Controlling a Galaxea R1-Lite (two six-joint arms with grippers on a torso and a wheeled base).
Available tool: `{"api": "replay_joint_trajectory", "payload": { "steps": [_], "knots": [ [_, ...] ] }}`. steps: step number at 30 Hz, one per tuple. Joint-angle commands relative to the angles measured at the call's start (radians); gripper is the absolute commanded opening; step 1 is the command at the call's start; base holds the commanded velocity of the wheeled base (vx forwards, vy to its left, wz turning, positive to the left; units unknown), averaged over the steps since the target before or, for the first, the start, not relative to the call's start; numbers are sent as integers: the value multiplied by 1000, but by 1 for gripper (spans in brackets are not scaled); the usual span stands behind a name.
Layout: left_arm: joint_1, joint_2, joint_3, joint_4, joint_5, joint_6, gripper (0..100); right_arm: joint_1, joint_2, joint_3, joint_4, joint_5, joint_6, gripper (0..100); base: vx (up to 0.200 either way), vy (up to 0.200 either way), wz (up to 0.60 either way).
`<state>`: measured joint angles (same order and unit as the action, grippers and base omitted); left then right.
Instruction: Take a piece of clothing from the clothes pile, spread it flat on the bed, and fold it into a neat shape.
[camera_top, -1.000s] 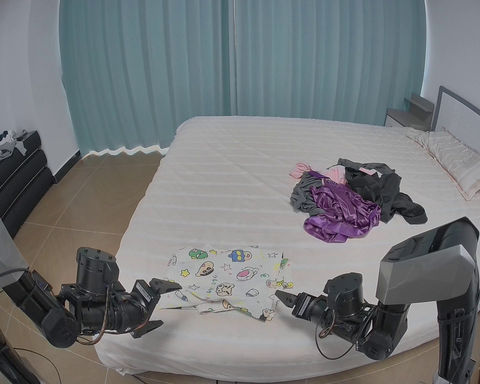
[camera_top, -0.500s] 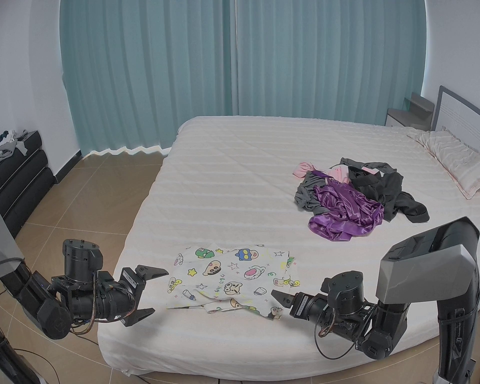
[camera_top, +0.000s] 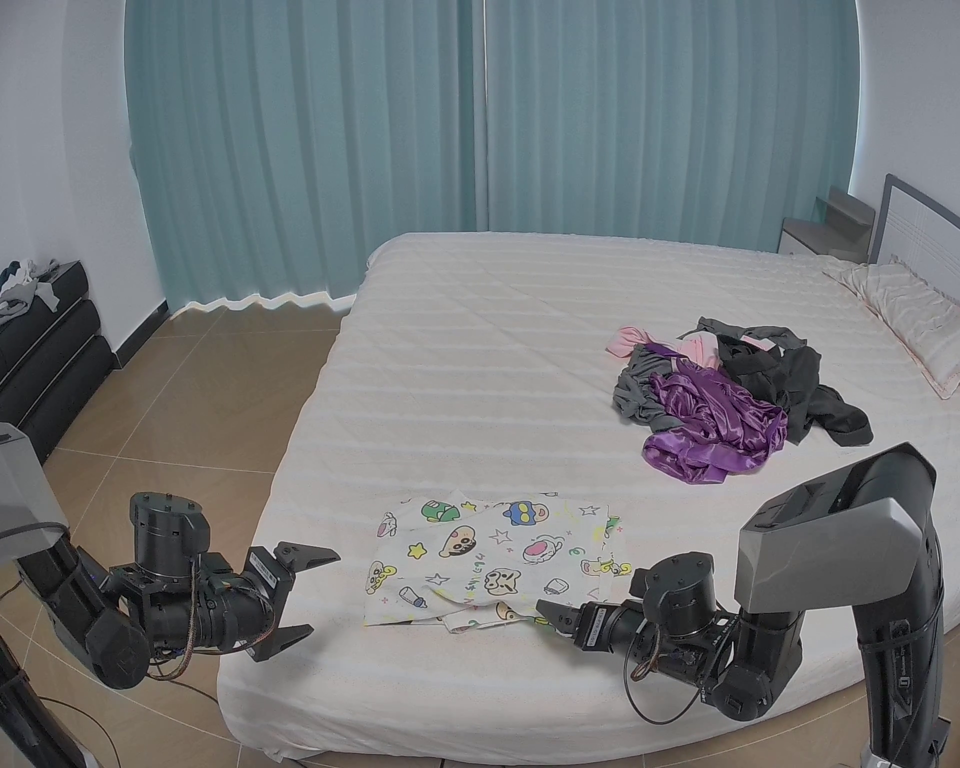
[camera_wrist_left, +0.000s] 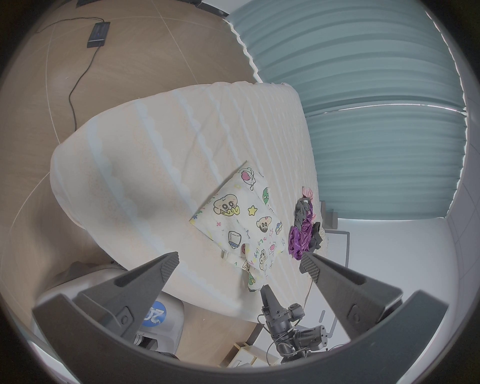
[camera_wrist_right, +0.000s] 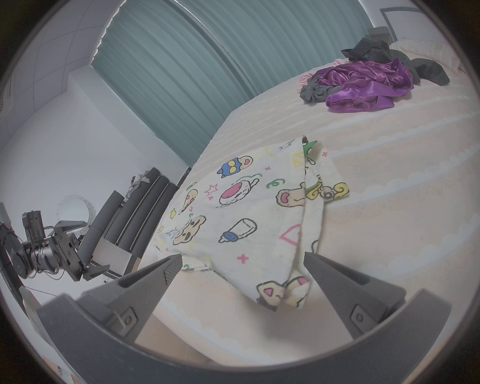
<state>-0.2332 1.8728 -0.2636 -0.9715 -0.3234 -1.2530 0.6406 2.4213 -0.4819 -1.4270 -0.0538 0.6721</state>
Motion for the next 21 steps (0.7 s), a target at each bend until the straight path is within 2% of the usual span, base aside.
{"api": "replay_joint_trajectory", "payload": {
  "steps": [1,11,12,21],
  "knots": [
    [0,12,1,-1,1,0,100,4,10,2,2,0,-9,100,0,0,0],
    [0,12,0,-1,1,0,100,16,38,-1,7,5,-72,100,0,0,0],
    [0,12,0,-1,1,0,100,16,38,-3,8,6,-75,0,0,0,0],
    [0,12,1,-1,0,0,100,11,30,-15,31,-4,-189,0,0,0,0]
  ]
}}
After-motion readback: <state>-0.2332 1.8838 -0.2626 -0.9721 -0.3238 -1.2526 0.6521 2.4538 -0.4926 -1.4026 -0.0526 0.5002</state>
